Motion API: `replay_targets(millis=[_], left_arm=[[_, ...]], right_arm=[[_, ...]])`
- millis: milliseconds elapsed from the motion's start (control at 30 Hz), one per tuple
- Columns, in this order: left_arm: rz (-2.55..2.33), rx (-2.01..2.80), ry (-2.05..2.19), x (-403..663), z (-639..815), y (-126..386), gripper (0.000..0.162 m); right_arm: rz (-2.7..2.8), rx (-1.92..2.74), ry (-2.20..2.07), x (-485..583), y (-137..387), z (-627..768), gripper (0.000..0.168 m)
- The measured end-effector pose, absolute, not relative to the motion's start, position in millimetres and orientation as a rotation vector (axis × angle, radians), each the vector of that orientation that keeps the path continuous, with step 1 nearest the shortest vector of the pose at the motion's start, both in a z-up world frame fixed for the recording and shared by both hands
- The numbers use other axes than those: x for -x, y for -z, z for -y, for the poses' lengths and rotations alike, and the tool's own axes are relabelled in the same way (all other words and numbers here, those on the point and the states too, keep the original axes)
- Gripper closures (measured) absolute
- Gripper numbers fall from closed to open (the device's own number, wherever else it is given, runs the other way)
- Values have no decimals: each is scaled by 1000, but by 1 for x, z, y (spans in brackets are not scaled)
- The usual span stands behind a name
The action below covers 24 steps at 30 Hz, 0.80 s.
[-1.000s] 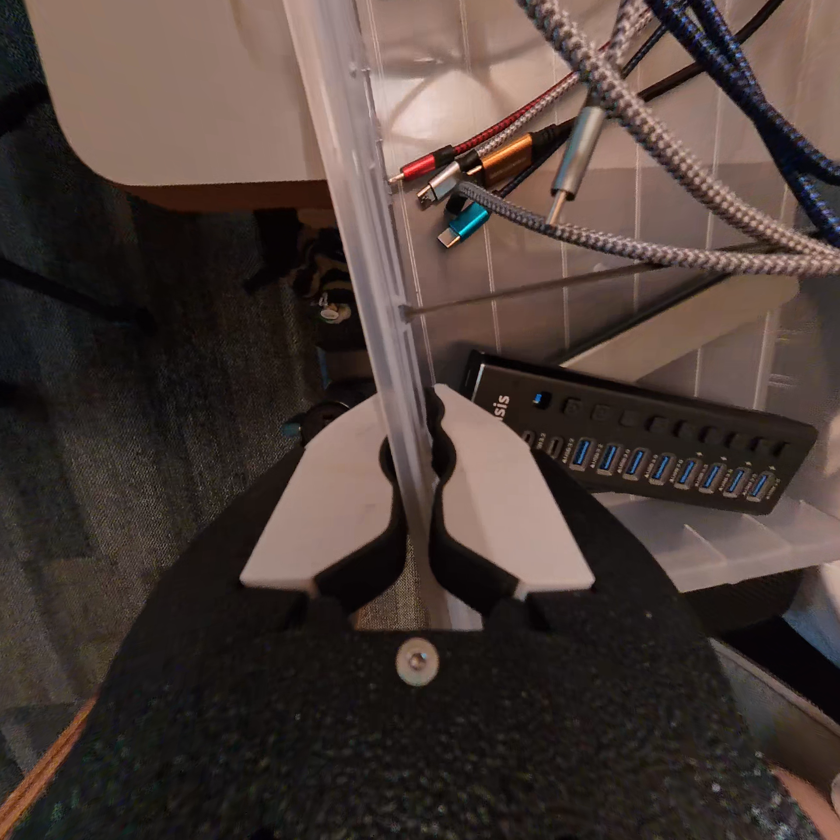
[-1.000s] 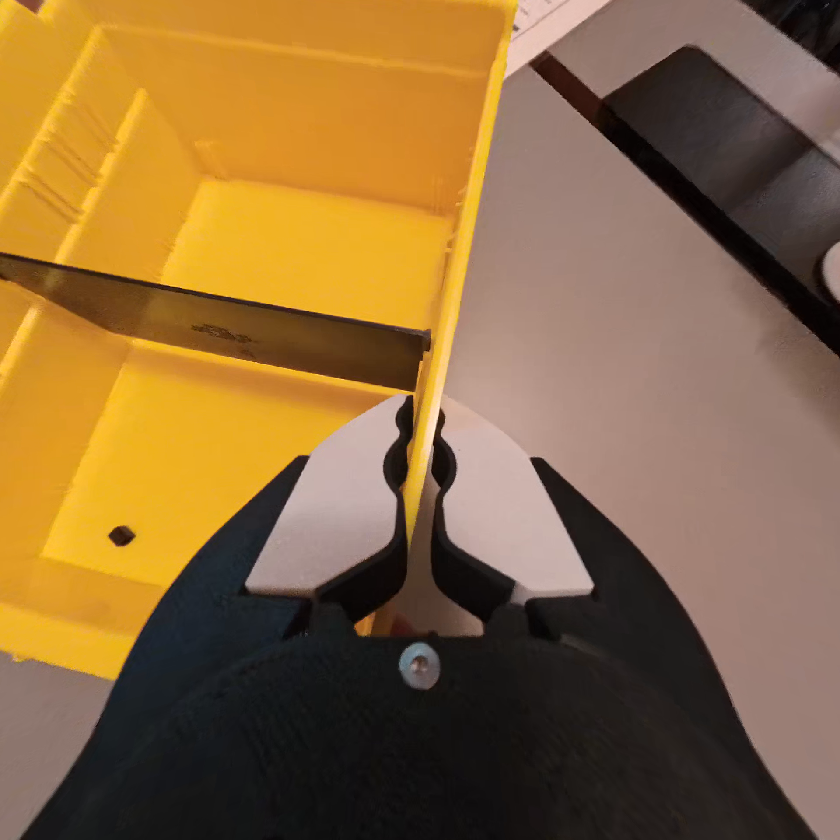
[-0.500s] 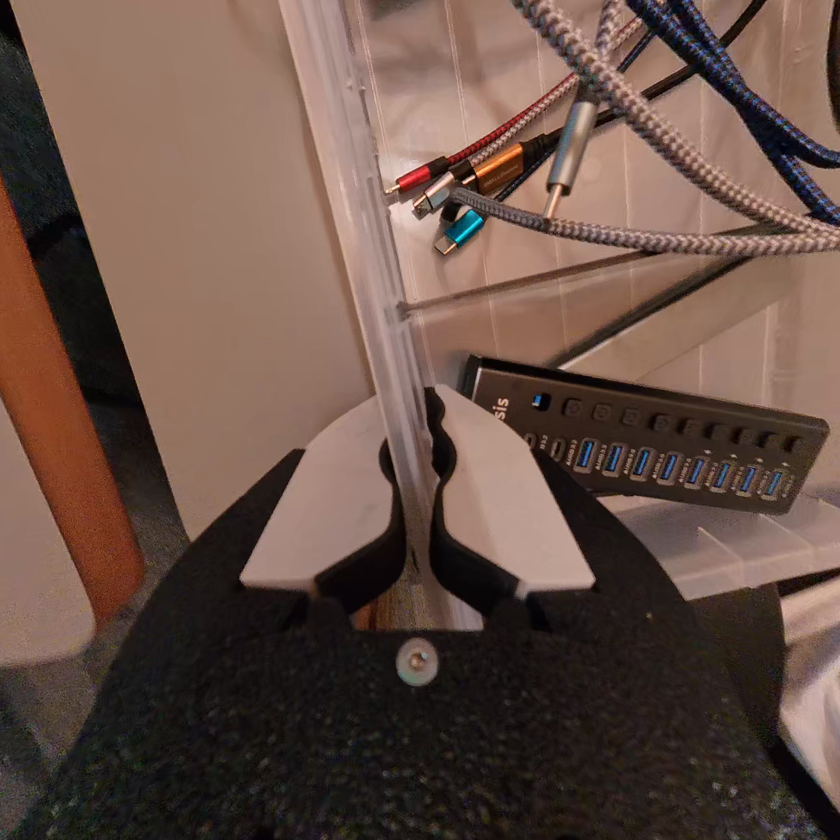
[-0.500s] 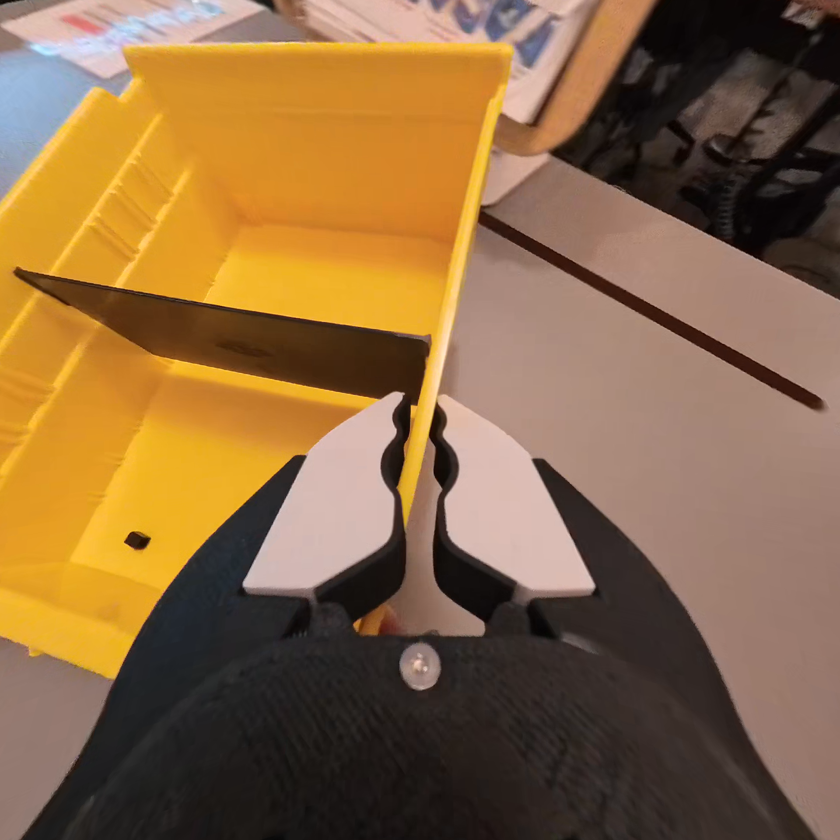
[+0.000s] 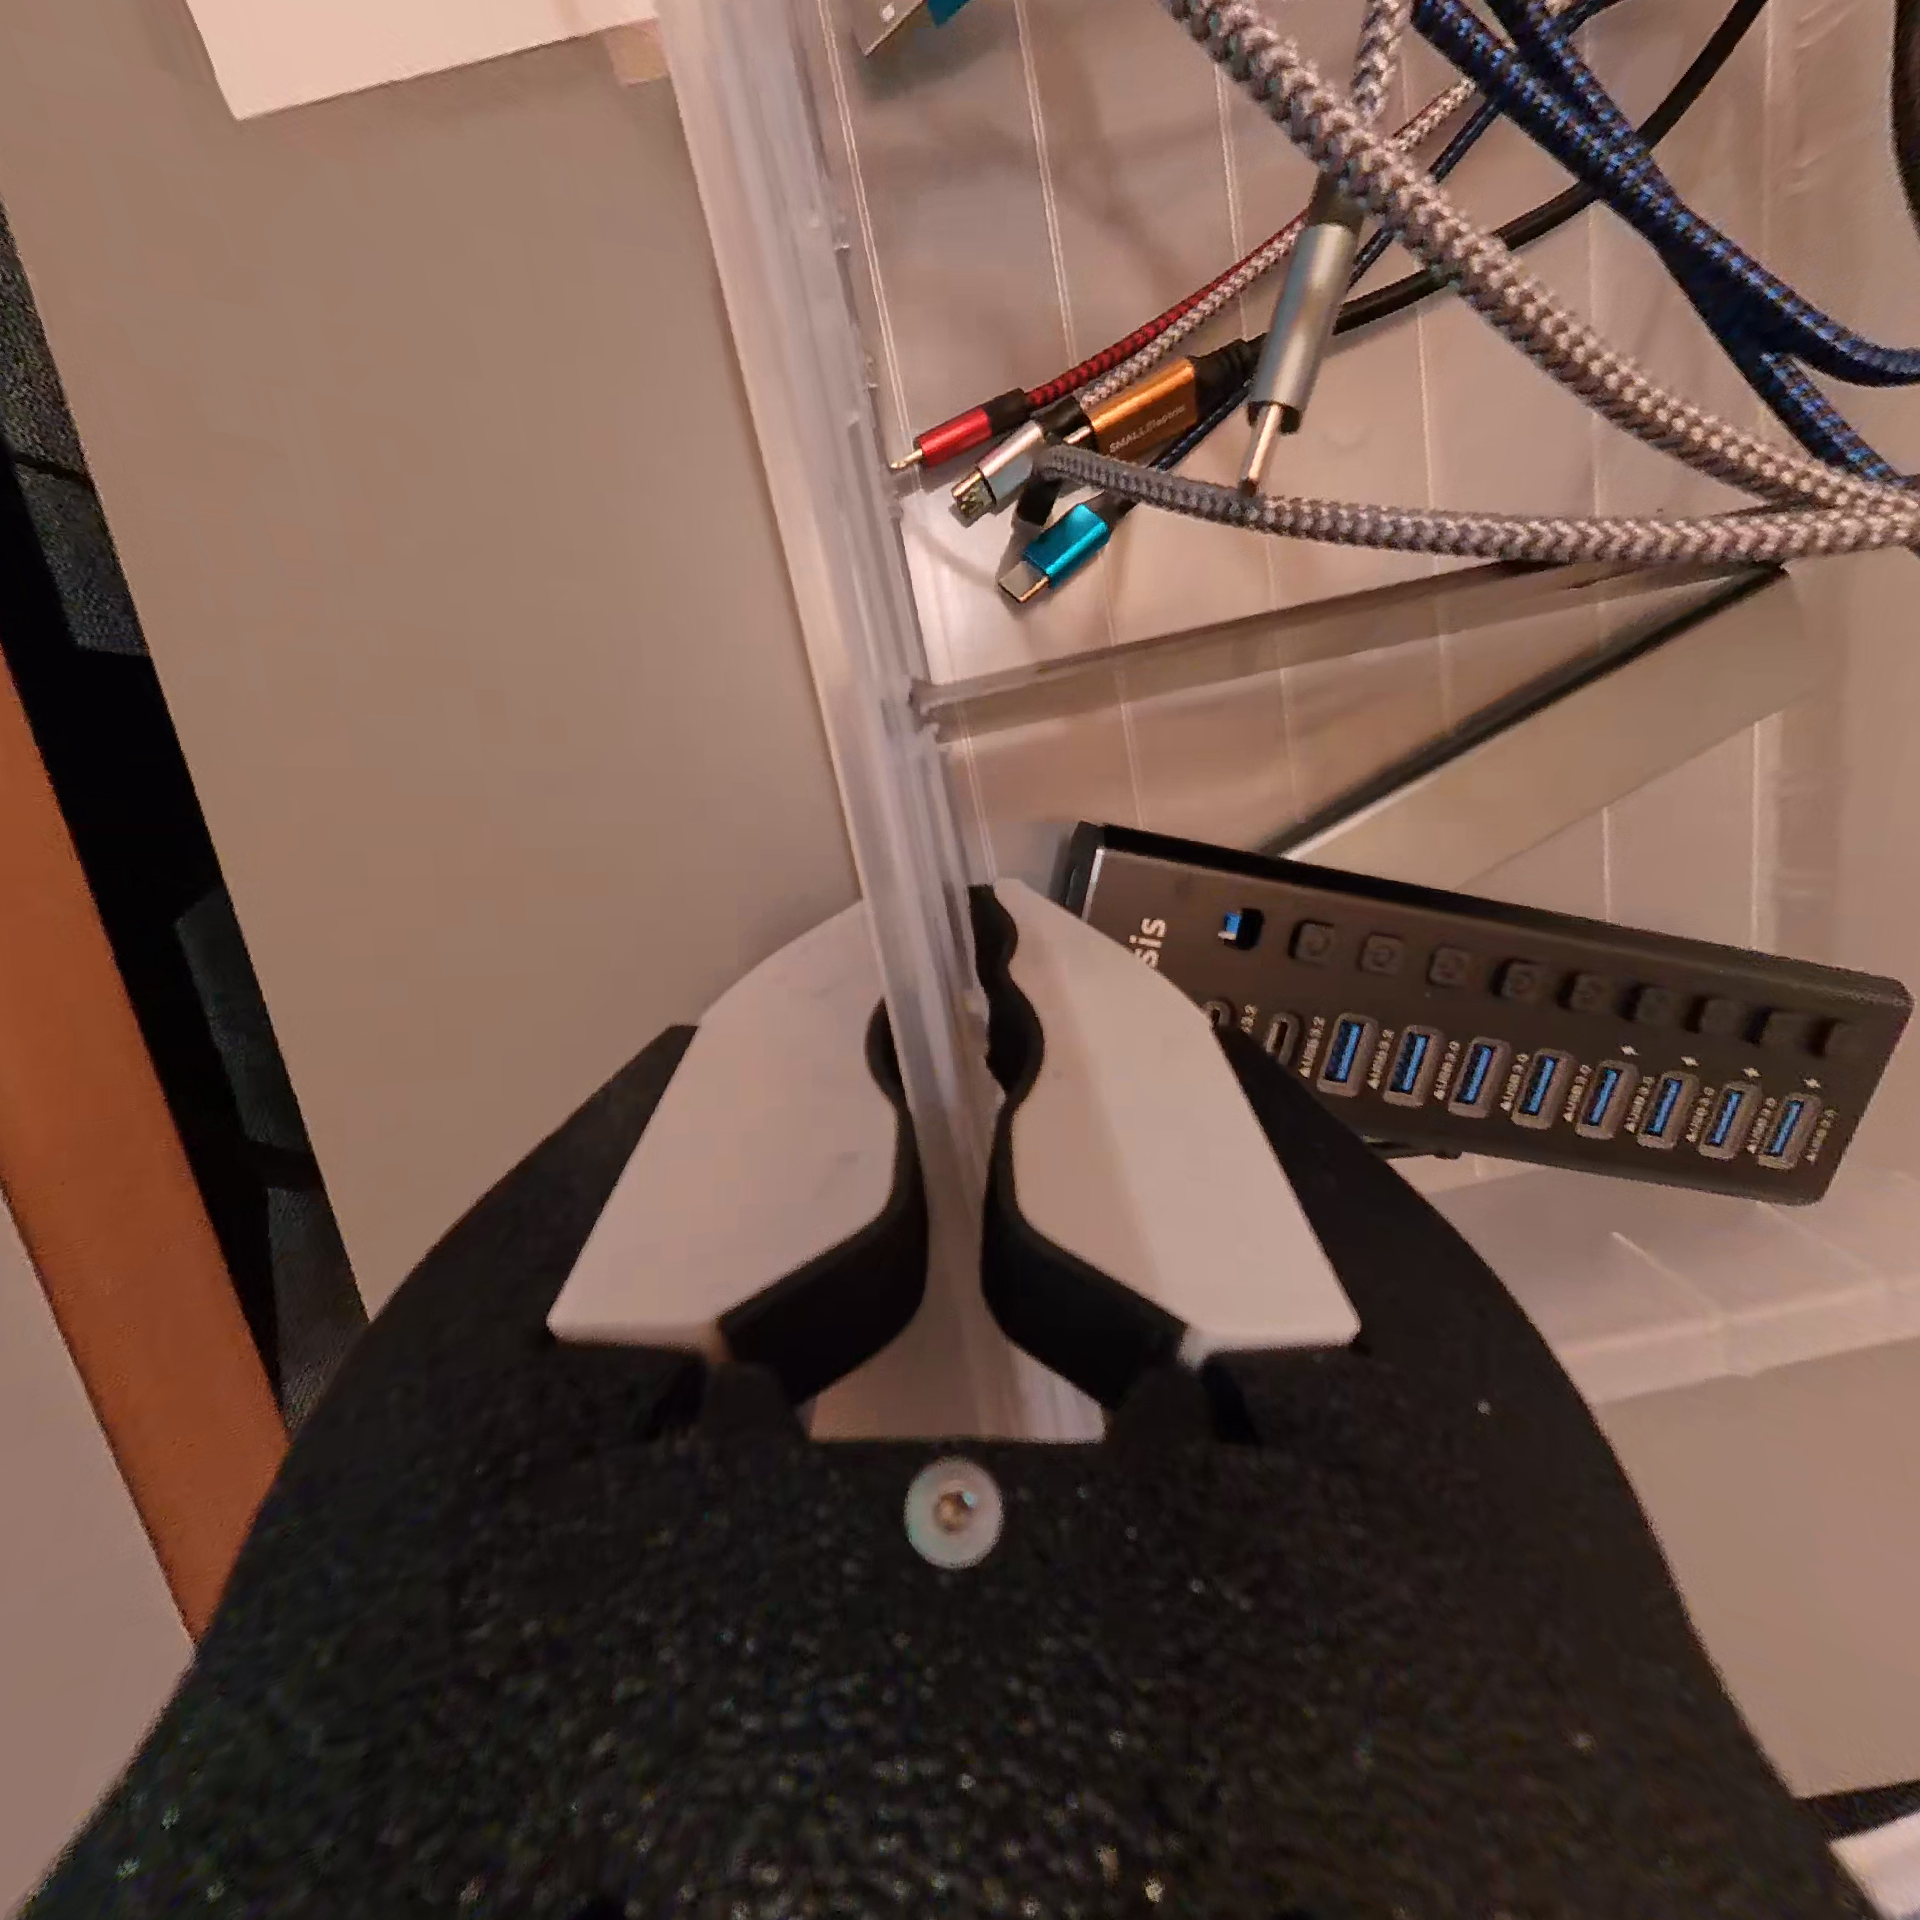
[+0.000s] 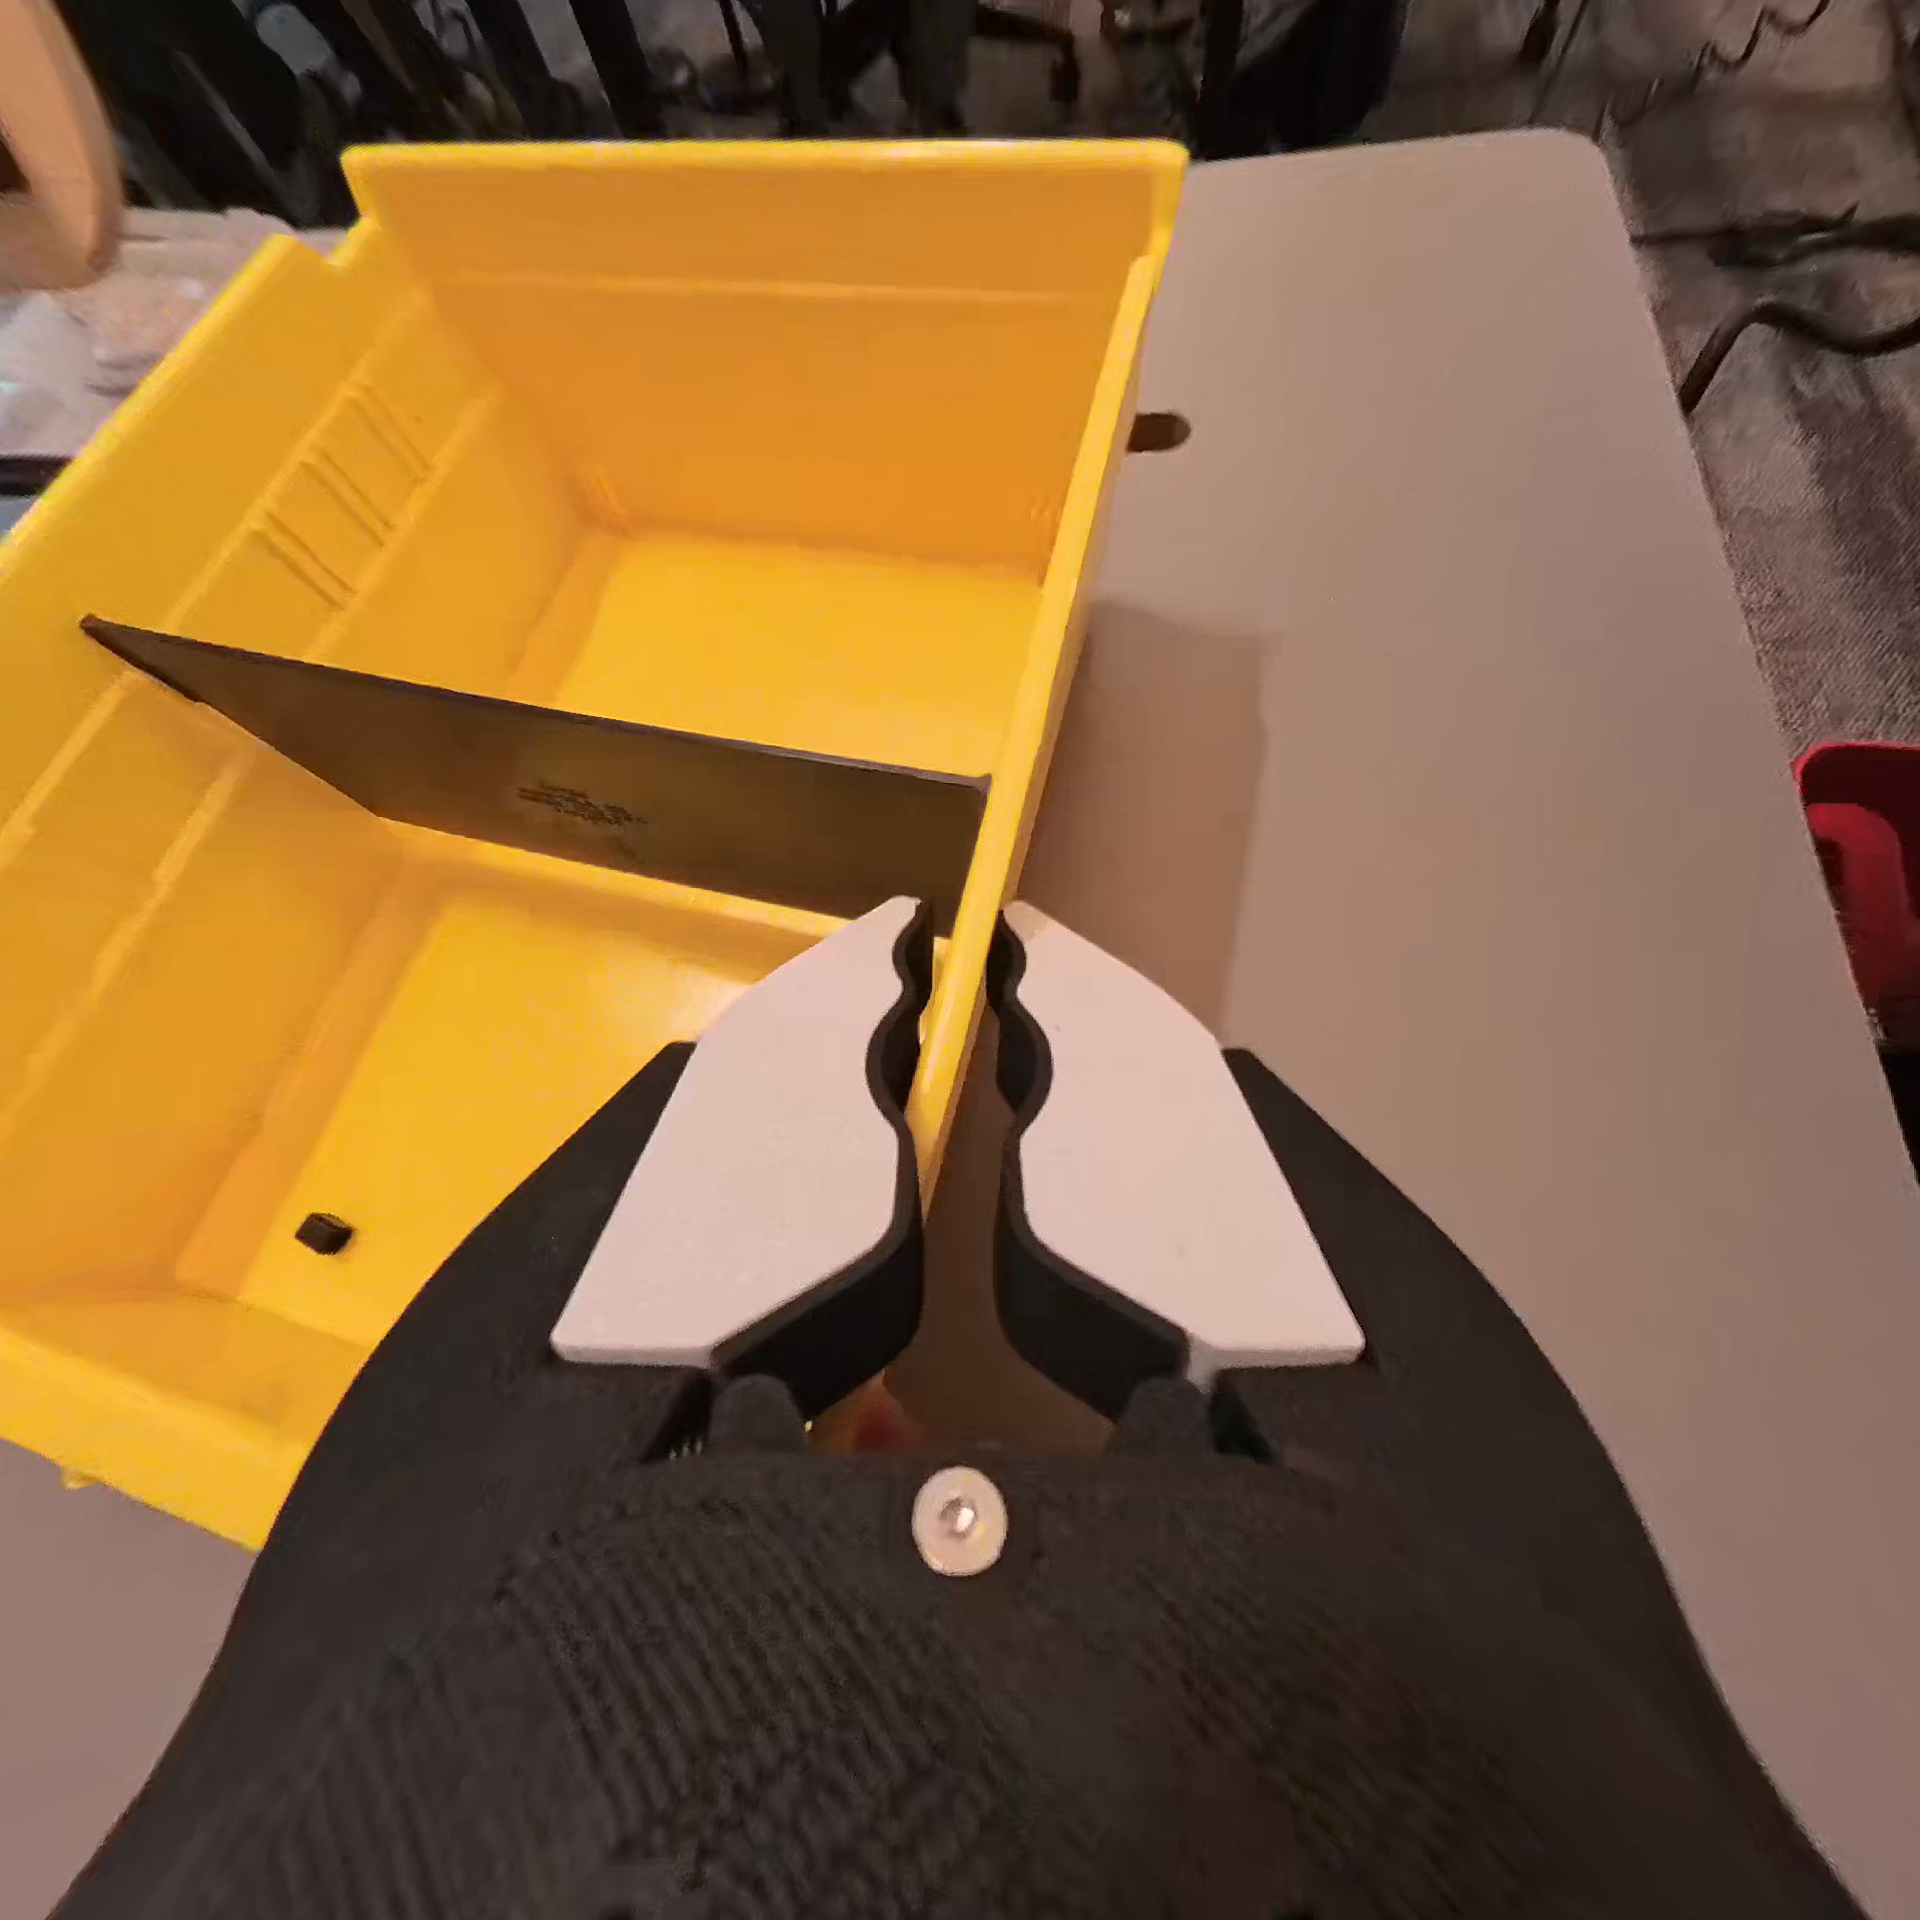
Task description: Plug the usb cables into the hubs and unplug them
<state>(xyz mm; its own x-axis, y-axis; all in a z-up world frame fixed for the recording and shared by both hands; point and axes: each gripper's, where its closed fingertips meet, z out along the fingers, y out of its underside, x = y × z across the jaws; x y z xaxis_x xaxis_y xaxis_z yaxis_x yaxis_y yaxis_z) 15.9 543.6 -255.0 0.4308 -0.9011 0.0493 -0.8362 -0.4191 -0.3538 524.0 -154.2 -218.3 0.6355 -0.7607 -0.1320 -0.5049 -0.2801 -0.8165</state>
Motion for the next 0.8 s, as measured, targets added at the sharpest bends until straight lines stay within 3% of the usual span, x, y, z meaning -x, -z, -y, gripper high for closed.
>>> replay_targets(millis=[267, 400, 567, 700, 800], left_arm=[[-1531, 2351, 317, -25, -553, 254, 153], [-1623, 2240, 125, -10, -559, 246, 120], [-1753, 1984, 80, -10, -550, 202, 101], [-2112, 1624, 153, -23, -503, 189, 80], [-2361, 1373, 5, -29, -483, 203, 76]], right_arm=[[-986, 2017, 429, -545, 221, 136, 156], [-922, 2053, 551, -535, 216, 146, 129], [-909, 1881, 671, -497, 160, 164, 91], [-631, 1811, 389, -410, 124, 104, 77], [-384, 1763, 167, -338, 107, 44, 78]])
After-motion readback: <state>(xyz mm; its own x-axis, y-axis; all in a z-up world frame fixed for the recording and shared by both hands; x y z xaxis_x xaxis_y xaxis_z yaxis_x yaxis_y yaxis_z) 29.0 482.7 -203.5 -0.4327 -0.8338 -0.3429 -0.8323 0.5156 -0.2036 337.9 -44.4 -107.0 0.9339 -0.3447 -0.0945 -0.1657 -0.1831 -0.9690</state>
